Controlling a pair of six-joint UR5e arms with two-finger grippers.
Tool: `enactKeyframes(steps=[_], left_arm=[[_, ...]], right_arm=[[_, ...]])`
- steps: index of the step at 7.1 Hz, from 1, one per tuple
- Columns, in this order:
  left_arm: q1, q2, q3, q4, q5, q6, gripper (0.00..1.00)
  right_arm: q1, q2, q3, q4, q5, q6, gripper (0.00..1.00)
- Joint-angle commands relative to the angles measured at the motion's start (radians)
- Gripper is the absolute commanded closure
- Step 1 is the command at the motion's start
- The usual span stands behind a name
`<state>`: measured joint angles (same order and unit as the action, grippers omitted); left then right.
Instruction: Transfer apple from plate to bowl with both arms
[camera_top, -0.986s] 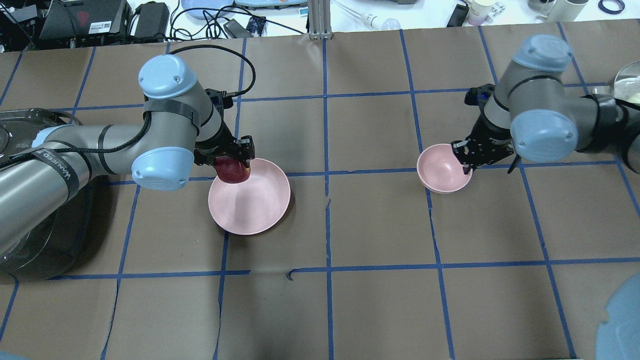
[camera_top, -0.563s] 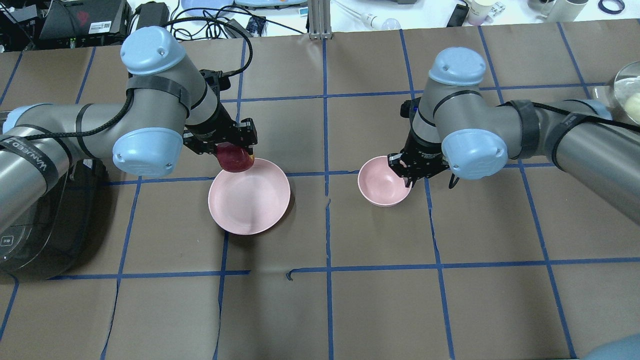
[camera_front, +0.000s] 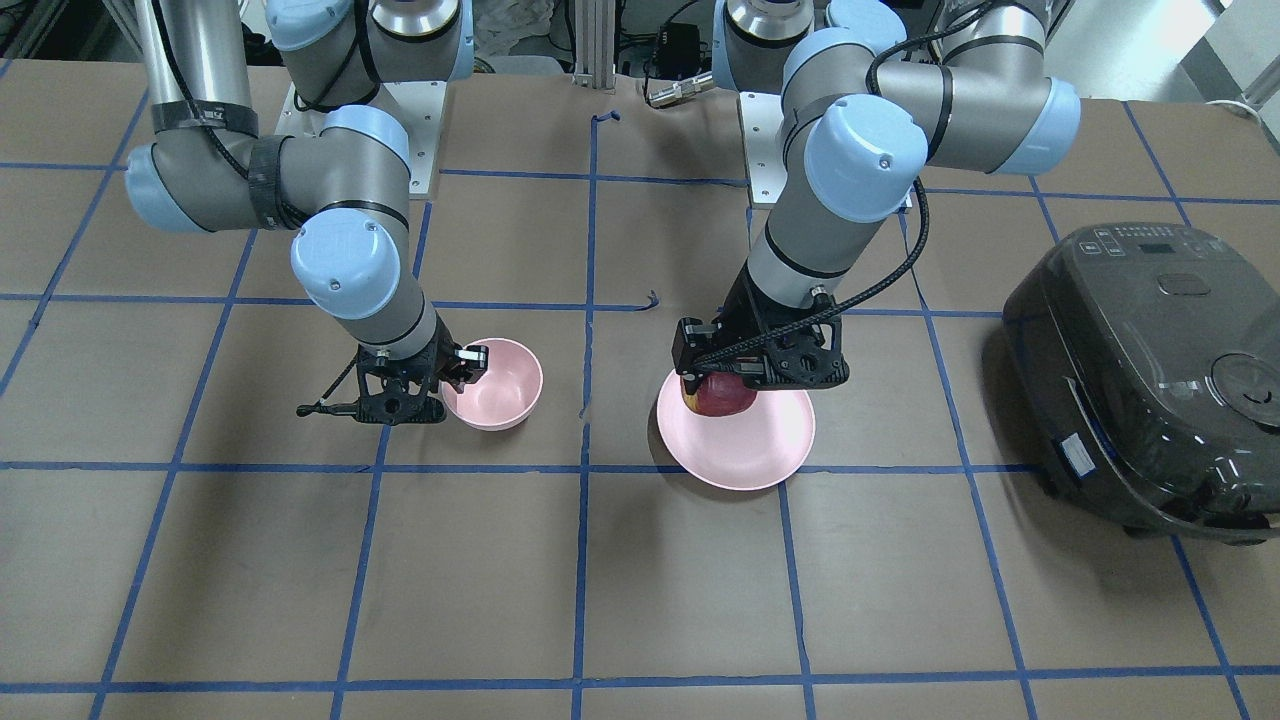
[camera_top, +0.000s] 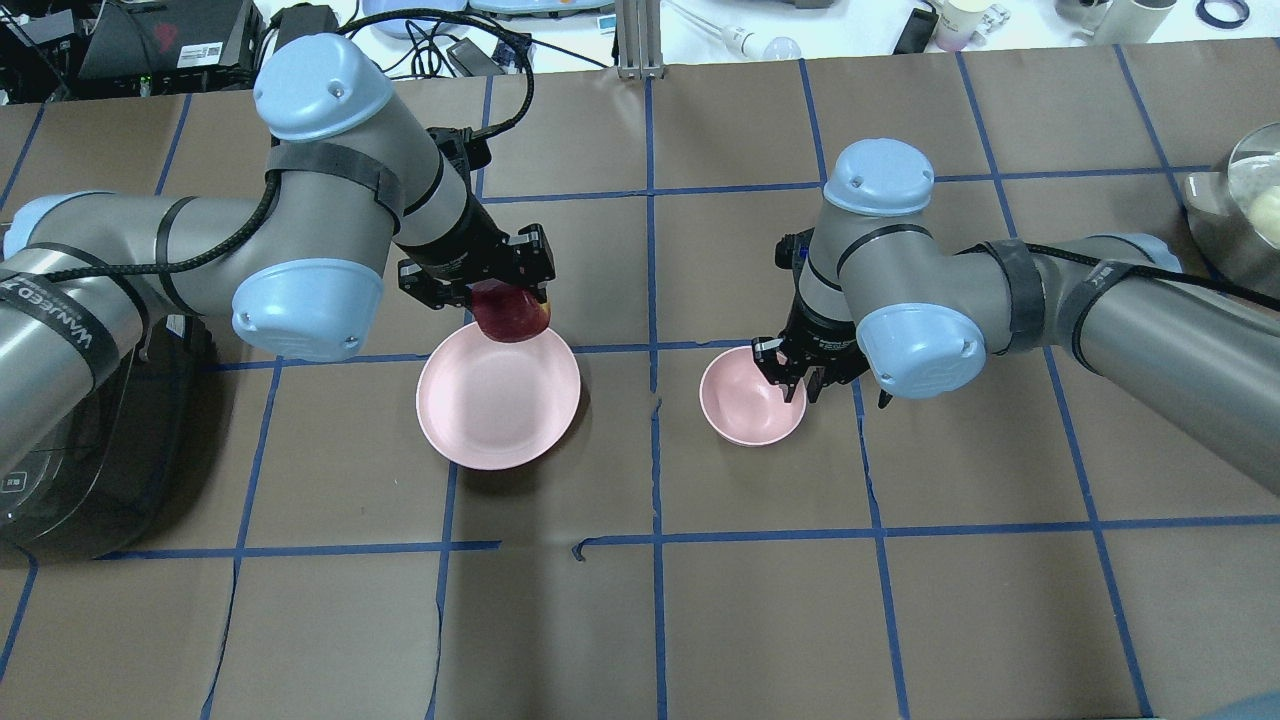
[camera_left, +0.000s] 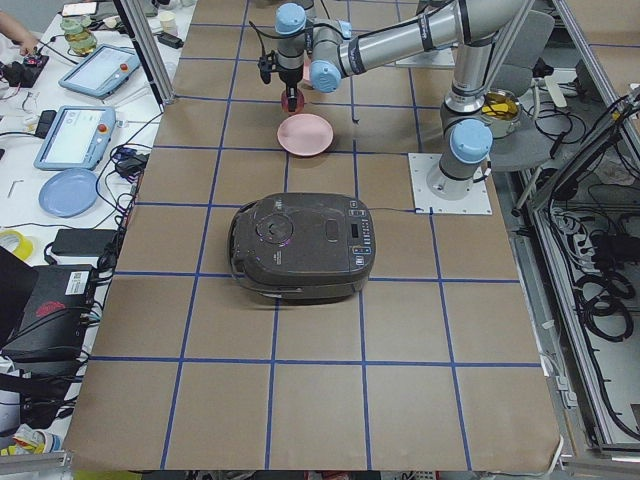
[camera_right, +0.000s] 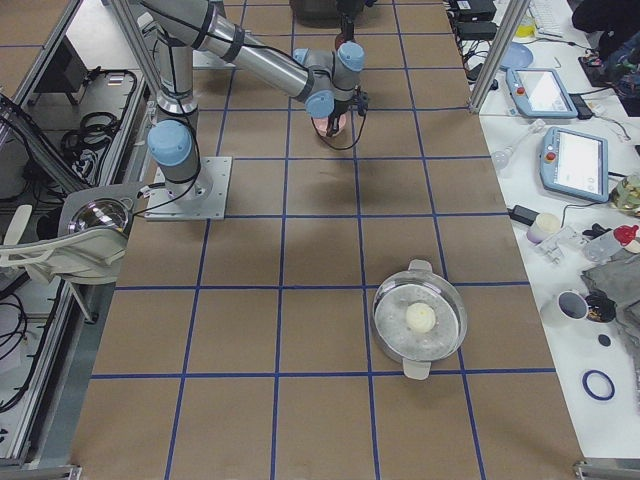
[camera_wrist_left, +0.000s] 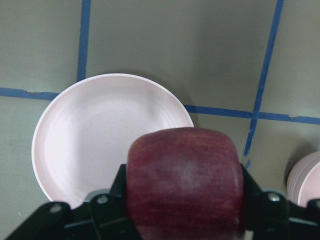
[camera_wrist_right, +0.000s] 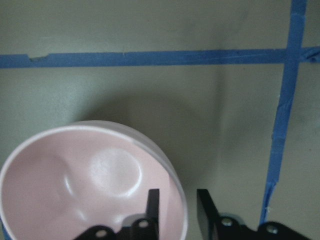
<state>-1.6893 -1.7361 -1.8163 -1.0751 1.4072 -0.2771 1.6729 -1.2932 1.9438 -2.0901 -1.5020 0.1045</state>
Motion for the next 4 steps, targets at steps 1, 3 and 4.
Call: enactKeyframes(steps=[1,3,4], left_arm=[[-0.047,-0.009,0.024,-0.002,-0.02,-0.081,1.0],[-0.145,-0.029,0.052,0.018,-0.022,-0.19,1.0],[-0.191,-0.052,0.08,0.021,-0.024,-0.248,1.0]], right_arm=[[-0.004,-0.059,-0.116,0.068,-0.07,-0.005,0.0],[-0.002,-0.139,-0.266,0.3,-0.081,-0.003,0.0],[-0.005,-0.181,-0.331,0.429,-0.087,0.0,0.0]])
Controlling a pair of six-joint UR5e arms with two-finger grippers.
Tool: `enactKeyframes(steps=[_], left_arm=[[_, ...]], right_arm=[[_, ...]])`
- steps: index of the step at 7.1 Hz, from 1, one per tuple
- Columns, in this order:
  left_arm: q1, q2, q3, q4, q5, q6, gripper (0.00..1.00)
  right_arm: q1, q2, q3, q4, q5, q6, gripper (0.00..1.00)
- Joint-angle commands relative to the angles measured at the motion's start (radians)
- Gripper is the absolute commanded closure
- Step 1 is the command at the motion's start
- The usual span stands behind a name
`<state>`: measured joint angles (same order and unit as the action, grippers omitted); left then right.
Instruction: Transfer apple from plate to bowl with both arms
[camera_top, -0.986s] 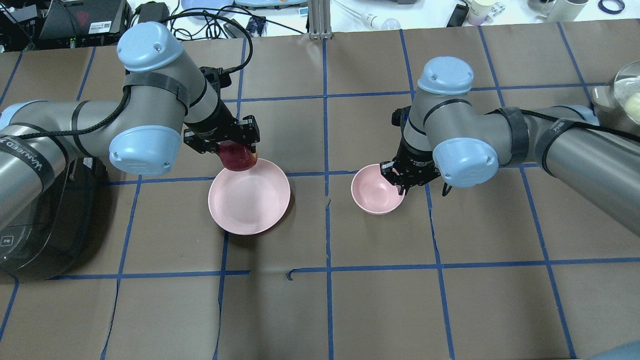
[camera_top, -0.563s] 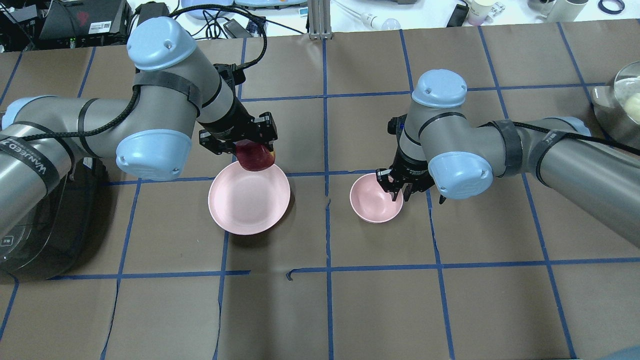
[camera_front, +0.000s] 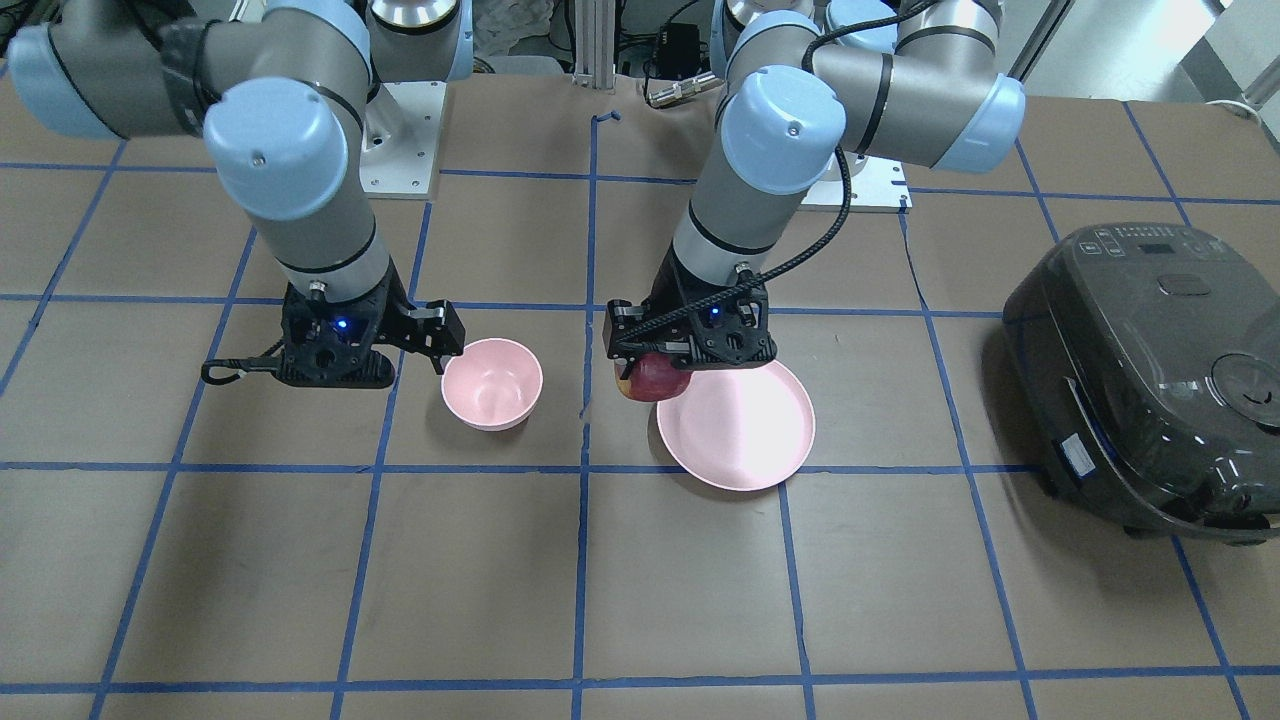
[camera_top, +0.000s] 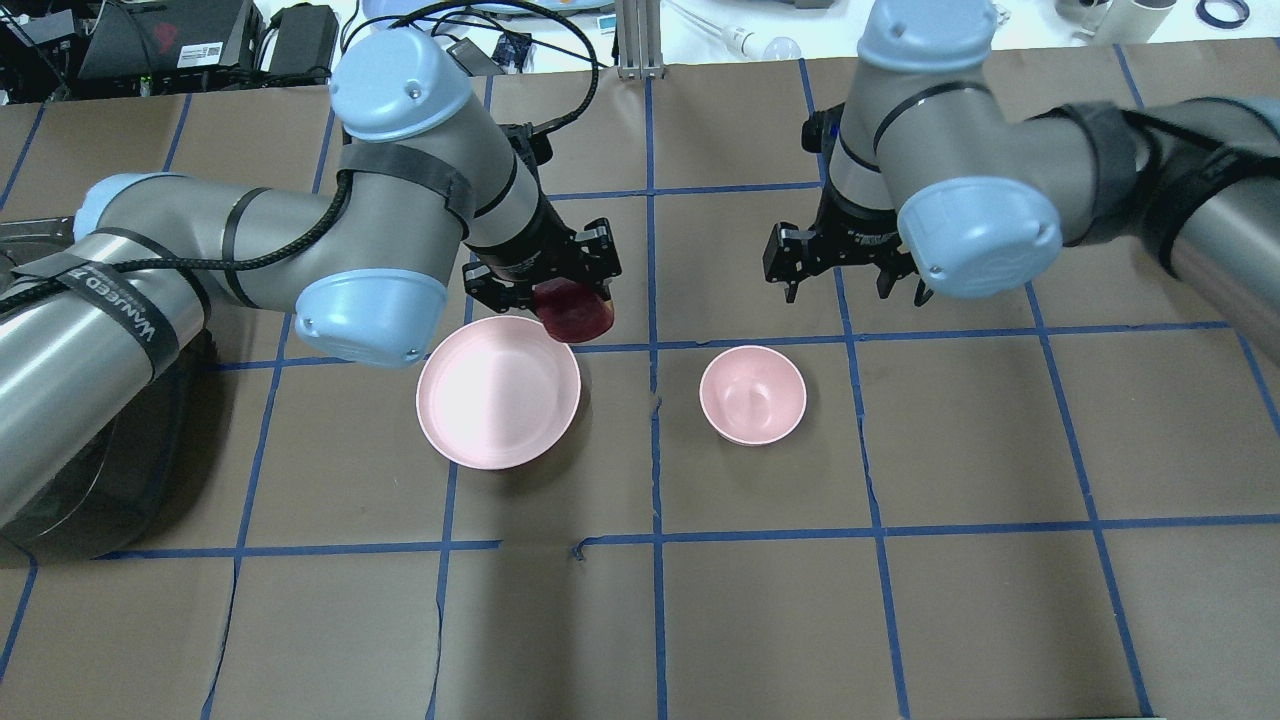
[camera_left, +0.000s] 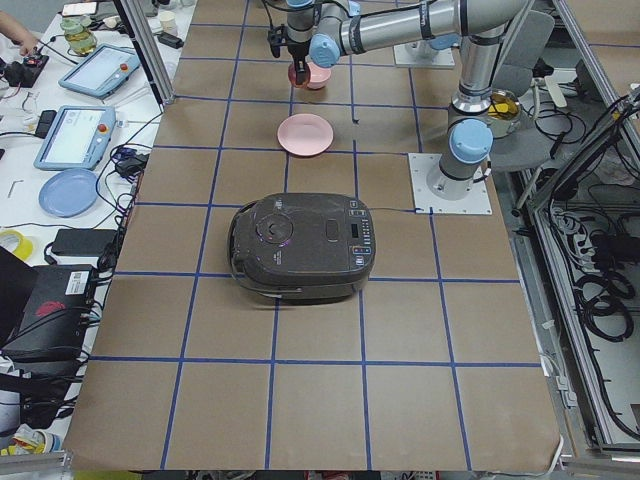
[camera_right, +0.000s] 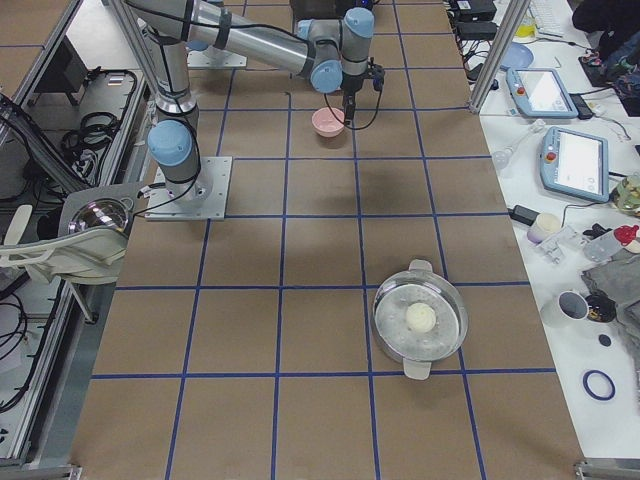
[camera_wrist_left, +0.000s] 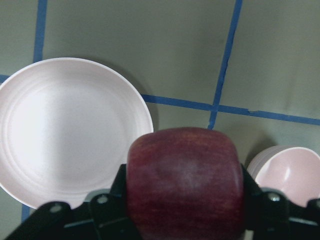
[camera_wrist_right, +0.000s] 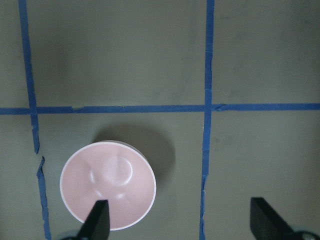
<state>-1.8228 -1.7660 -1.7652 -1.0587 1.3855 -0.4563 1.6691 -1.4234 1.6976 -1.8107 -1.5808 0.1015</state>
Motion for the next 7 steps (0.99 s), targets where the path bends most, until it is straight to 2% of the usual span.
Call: enactKeyframes(steps=[1,2,4,7], left_arm=[[-0.123,-0.073,0.033,0.075,-0.011,-0.166,1.0],[-0.189,-0.116,0.036,0.151,-0.007,-0.242,1.0],[-0.252,-0.19,0.036,0.256,-0.005,-0.337,1.0],[-0.266,-0.265,0.033,0.278,-0.011,-0.36,1.0]], right_arm=[[0.001,-0.074,-0.166,0.242,-0.04,0.001,0.0],[0.001,-0.075,-0.209,0.276,-0.029,0.009,0.0],[-0.003,-0.068,-0.216,0.236,-0.028,0.0,0.0],[-0.009,-0.068,-0.219,0.192,-0.033,0.001,0.0]])
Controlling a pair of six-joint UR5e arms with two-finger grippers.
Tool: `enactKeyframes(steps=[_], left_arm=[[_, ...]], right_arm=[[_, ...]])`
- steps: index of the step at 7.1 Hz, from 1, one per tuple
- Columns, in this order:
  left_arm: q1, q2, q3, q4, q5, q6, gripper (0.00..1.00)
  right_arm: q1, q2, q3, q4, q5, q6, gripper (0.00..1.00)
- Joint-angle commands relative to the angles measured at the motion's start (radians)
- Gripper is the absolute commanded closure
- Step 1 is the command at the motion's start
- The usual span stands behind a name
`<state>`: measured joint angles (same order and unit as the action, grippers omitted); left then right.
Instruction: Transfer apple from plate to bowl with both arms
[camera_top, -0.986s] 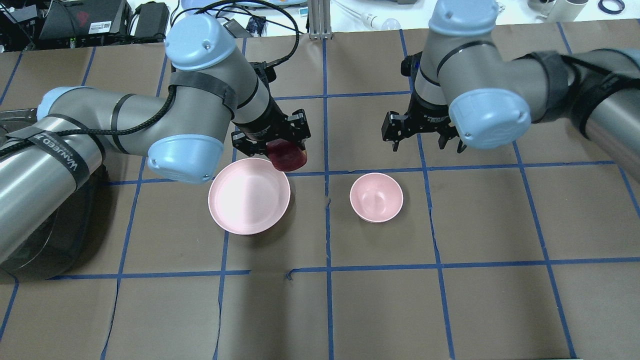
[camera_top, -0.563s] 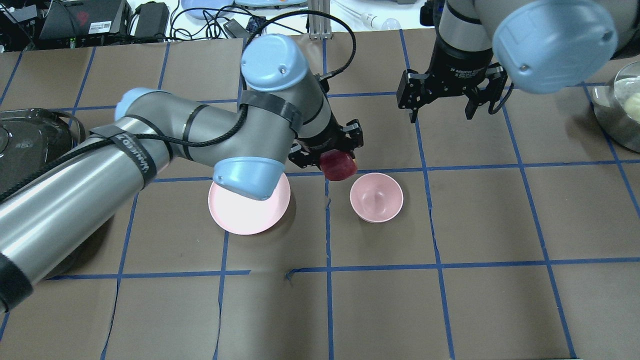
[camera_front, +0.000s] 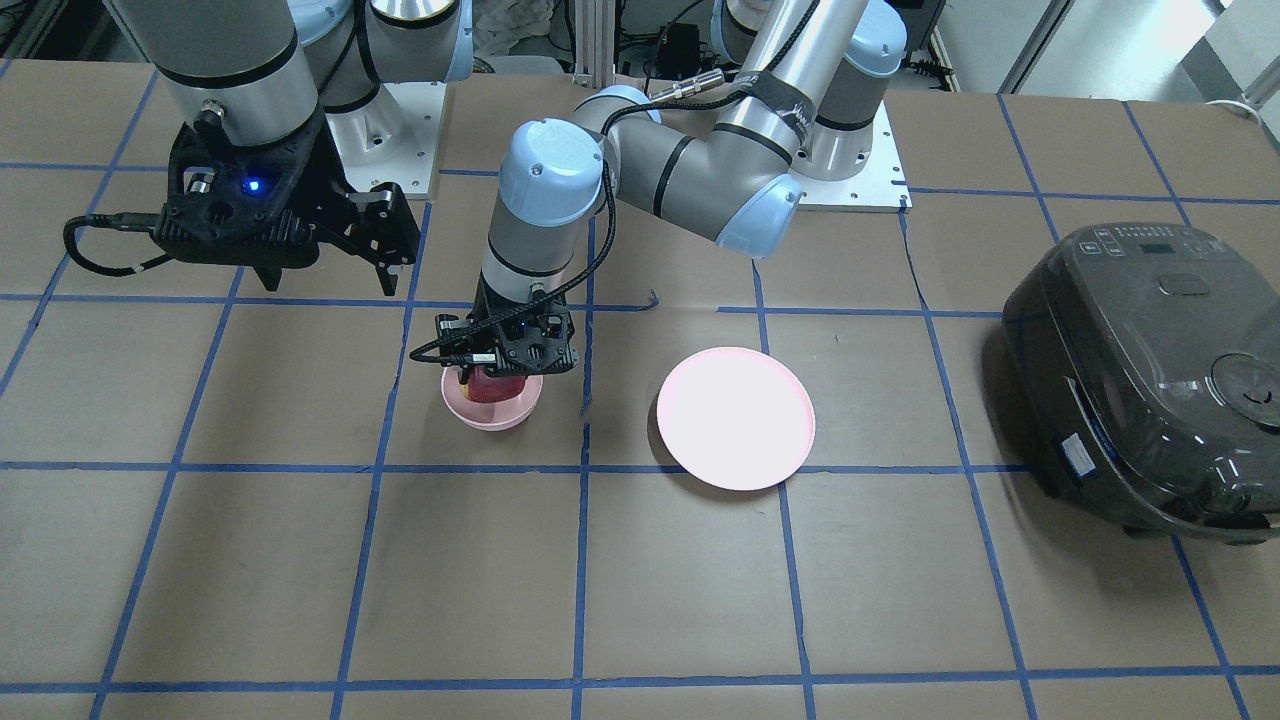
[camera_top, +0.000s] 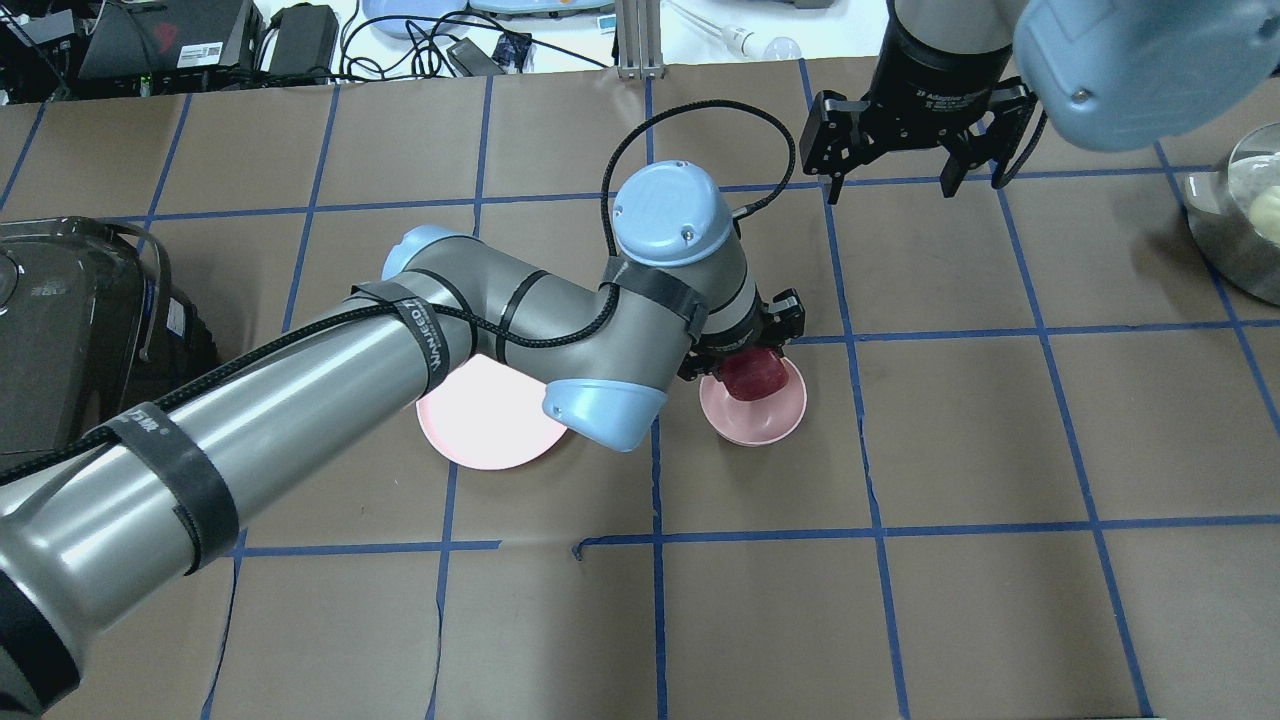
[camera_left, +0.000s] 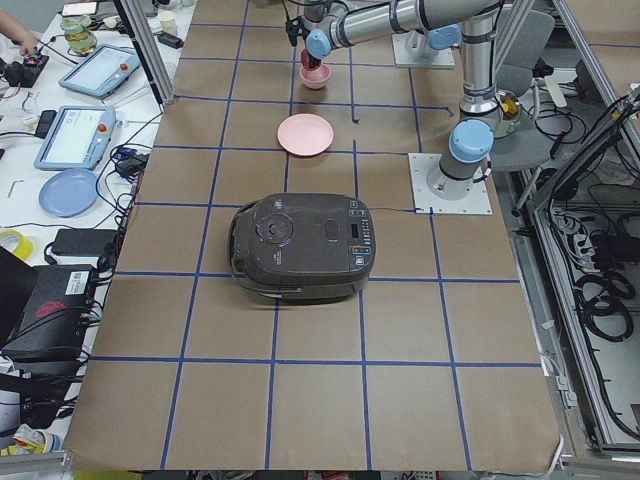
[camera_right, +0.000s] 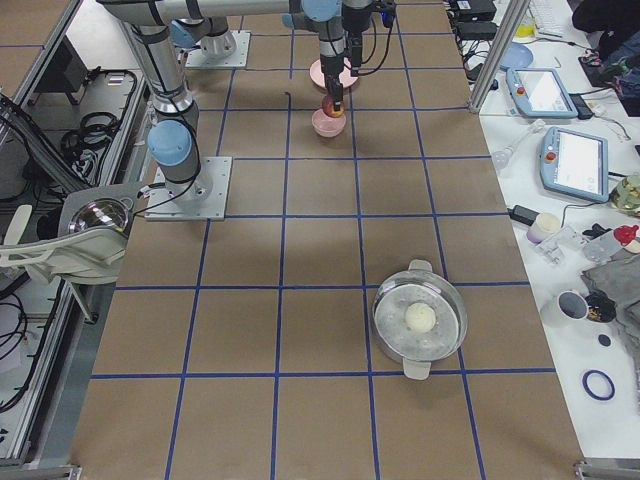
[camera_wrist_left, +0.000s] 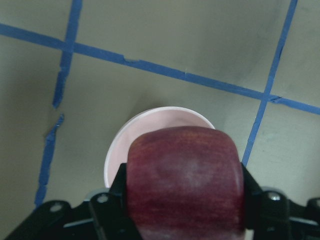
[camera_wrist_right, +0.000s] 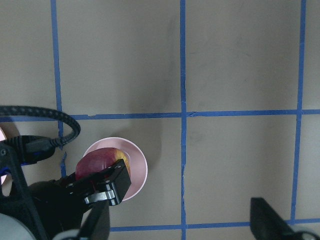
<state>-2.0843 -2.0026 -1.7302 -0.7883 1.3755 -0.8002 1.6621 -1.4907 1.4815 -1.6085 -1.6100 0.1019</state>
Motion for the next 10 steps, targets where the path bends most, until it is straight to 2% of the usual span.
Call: enactKeyframes(steps=[1,2,3,4,5,8,9,10], left_arm=[[-0.007,-0.036,-0.005,0.008,-0.003,-0.019,1.0],[-0.008,-0.038,-0.005,0.008,-0.003,-0.016,1.0],[-0.008,-0.042,-0.008,0.001,-0.003,-0.019,0.58],[-0.008,-0.042,-0.008,0.006,-0.001,-0.019,0.36],[-0.008,-0.018,-0.005,0.007,0.007,-0.013,0.2],[0.015,0.063,0.011,-0.008,0.013,0.022,0.17],[0.039,0.111,0.006,-0.075,0.013,0.062,0.17],[0.088,0.172,-0.003,-0.21,0.077,0.214,0.18]], right_arm=[[-0.002,0.0,-0.003,-0.019,-0.007,0.002,0.0],[-0.002,0.001,-0.001,-0.019,-0.011,-0.001,0.0],[-0.002,0.001,-0.001,-0.019,-0.013,-0.001,0.0],[-0.002,0.001,-0.001,-0.019,-0.015,-0.001,0.0],[-0.002,0.001,-0.001,-0.018,-0.013,-0.002,0.0],[-0.002,0.0,-0.001,-0.013,-0.015,-0.002,0.0],[-0.004,0.0,-0.001,-0.011,-0.016,-0.002,0.0],[-0.004,0.0,-0.001,-0.008,-0.016,-0.002,0.0]])
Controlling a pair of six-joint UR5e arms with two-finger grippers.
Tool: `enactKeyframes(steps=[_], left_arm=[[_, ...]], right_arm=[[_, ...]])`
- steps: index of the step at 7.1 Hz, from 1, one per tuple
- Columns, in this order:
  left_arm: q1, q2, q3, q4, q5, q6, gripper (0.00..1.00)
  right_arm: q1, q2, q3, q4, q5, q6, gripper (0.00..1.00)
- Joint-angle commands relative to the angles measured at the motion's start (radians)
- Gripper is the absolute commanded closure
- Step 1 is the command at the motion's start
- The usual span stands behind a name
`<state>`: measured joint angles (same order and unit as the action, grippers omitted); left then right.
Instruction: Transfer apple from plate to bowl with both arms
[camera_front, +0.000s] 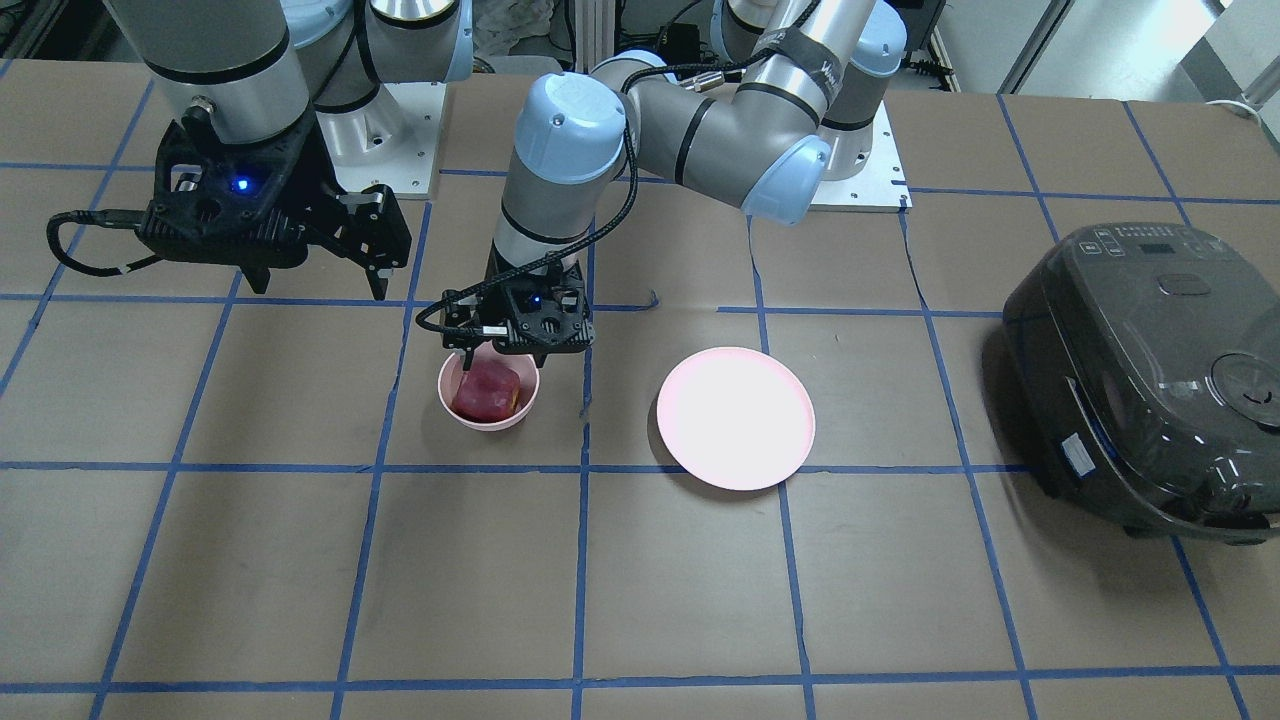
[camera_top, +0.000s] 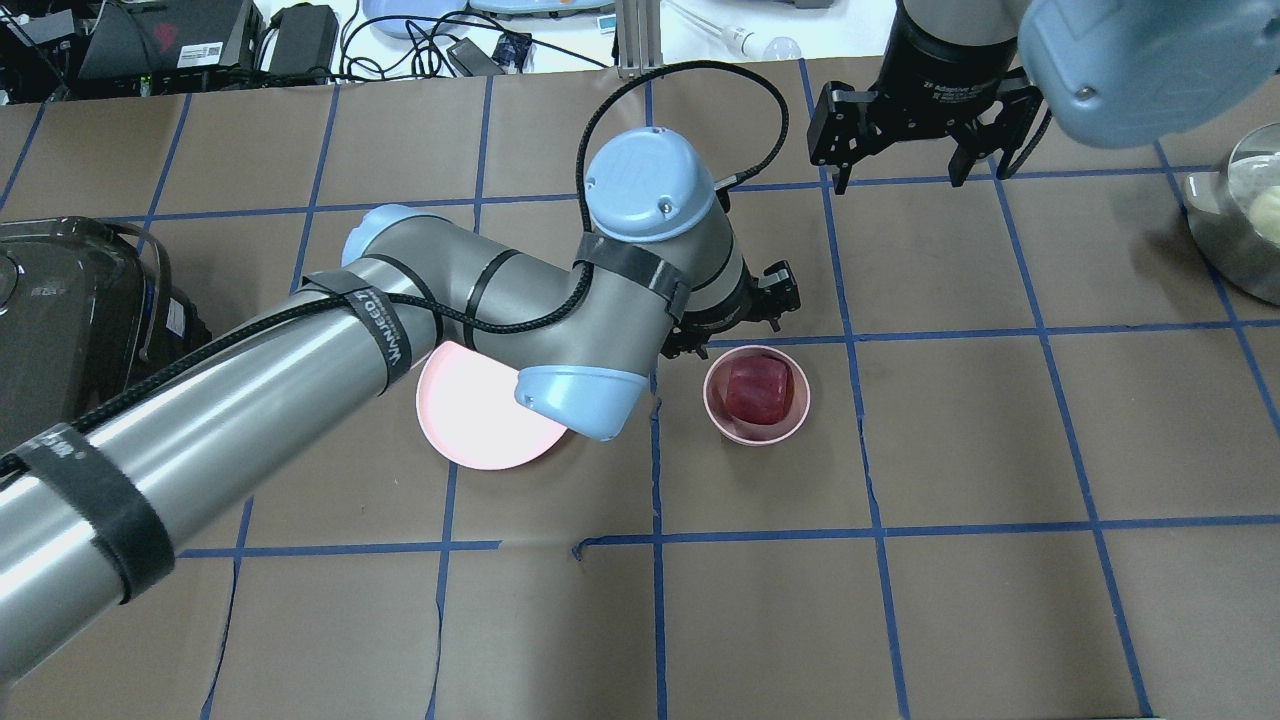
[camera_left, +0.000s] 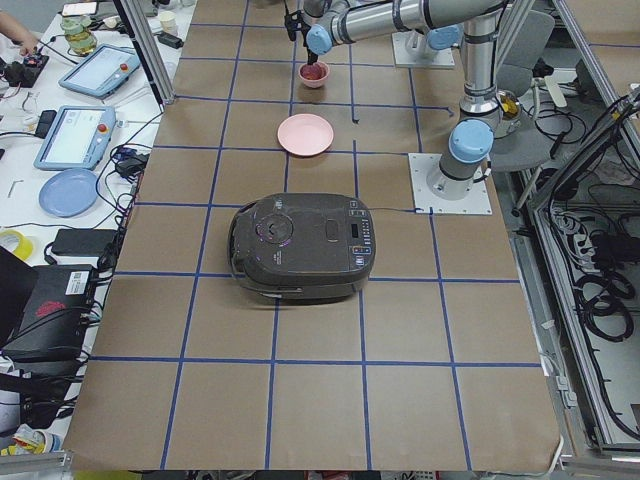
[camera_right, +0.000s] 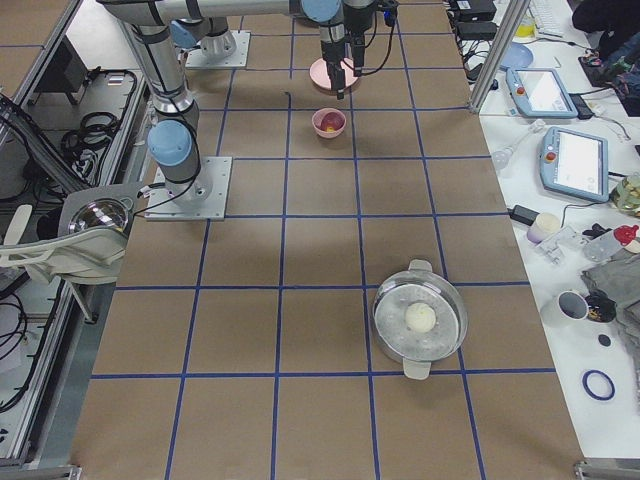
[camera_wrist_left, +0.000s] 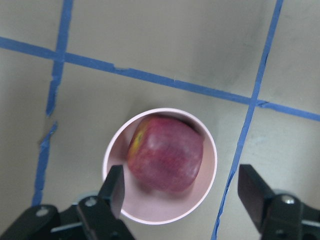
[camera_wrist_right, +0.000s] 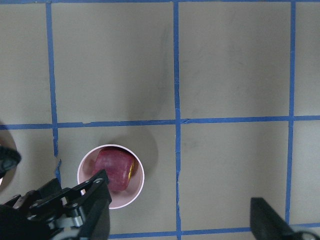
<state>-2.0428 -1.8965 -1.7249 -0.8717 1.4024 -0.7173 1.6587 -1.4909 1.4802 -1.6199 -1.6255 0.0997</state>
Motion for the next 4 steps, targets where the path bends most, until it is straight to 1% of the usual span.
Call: enactKeyframes(steps=[1,2,3,4], left_arm=[[0.152,0.138,-0.007,-0.268,0.075,0.253,0.18],[0.293,0.184,-0.008,-0.361,0.084,0.441,0.18],[0.403,0.229,-0.007,-0.436,0.189,0.616,0.18],[0.467,0.269,0.002,-0.444,0.243,0.712,0.19]], right_arm=[[0.0,0.0,0.0,0.002,-0.001,0.0,0.0],[0.0,0.0,0.0,0.002,-0.001,0.0,0.0],[0.0,0.0,0.0,0.003,-0.001,0.002,0.0],[0.0,-0.002,0.0,0.003,-0.002,0.002,0.0]])
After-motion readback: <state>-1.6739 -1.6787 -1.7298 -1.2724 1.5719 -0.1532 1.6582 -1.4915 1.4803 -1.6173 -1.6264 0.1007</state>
